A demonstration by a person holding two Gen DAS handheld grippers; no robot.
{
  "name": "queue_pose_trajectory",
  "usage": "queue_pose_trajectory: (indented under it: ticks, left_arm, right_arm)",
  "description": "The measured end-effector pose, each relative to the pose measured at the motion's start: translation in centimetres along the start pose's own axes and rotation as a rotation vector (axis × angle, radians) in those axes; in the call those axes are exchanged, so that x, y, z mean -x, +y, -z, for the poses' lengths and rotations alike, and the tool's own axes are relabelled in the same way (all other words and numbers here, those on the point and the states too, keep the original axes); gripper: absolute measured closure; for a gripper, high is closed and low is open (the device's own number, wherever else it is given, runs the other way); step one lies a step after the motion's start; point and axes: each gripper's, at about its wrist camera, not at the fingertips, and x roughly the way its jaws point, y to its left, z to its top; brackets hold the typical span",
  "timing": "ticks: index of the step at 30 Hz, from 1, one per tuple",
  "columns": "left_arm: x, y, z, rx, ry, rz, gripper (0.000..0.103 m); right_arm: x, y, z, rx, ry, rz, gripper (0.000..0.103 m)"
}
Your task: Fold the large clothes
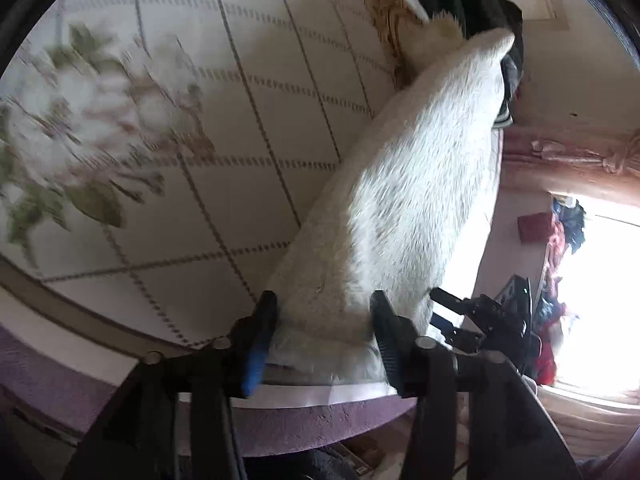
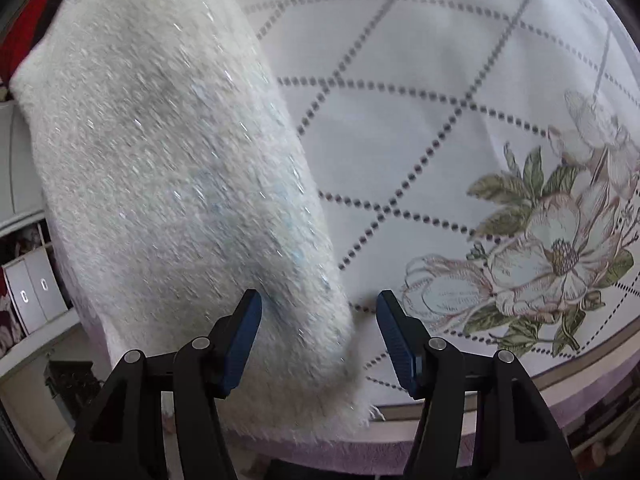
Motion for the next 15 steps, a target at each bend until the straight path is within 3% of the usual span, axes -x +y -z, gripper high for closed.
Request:
queue_pose_trajectory:
  ticks: [3, 7, 9, 11, 12, 13, 14, 15]
  left_arm:
    - [1.2, -0.7, 0.1, -0.011, -0.058, -0.064, 0.057]
    - [1.3, -0.6, 1.3, -0.046, -0.081, -0.098, 0.057]
    - [-0.1, -1.1, 1.4, -0.062, -0.066, -0.137, 0.057]
    - [-1.7, -2.0, 1.2, -0.1, -0.055, -0.179, 0.057]
    - [-2.3, -2.4, 1.4, -0.12, -0.047, -0.196, 0.057]
    - [-2.8, -2.8, 1.6, -0.14, -0.049, -0.199, 0.06]
    - [-3.3, -3.2, 1.9, -0.152, -0.053, -0.175, 0.064]
    - [-3.8, -3.5, 2.0, -0.147, -0.053, -0.158, 0.075]
  right_arm:
    - [0.0, 2.0, 0.3, -0.009, -0.027, -0.006, 0.041]
    - [3.3, 0.6, 3.4, -0.032, -0.064, 0.038, 0.041]
    - [3.0, 1.6, 5.3, -0.032, -0.014, 0.051, 0.034]
    - [0.8, 2.3, 6.9, -0.004, 0.083, 0.08, 0.034]
    - [-0.1, 2.0, 7.4, 0.016, 0.085, 0.079, 0.054]
    - [-0.1, 2.5, 8.0, 0.032, 0.058, 0.1, 0.068]
    - [0.3, 2.8, 8.4, 0.031, 0.017, 0.119, 0.074]
    - [0.6, 2.7, 8.4, 0.004, -0.004, 0.093, 0.078]
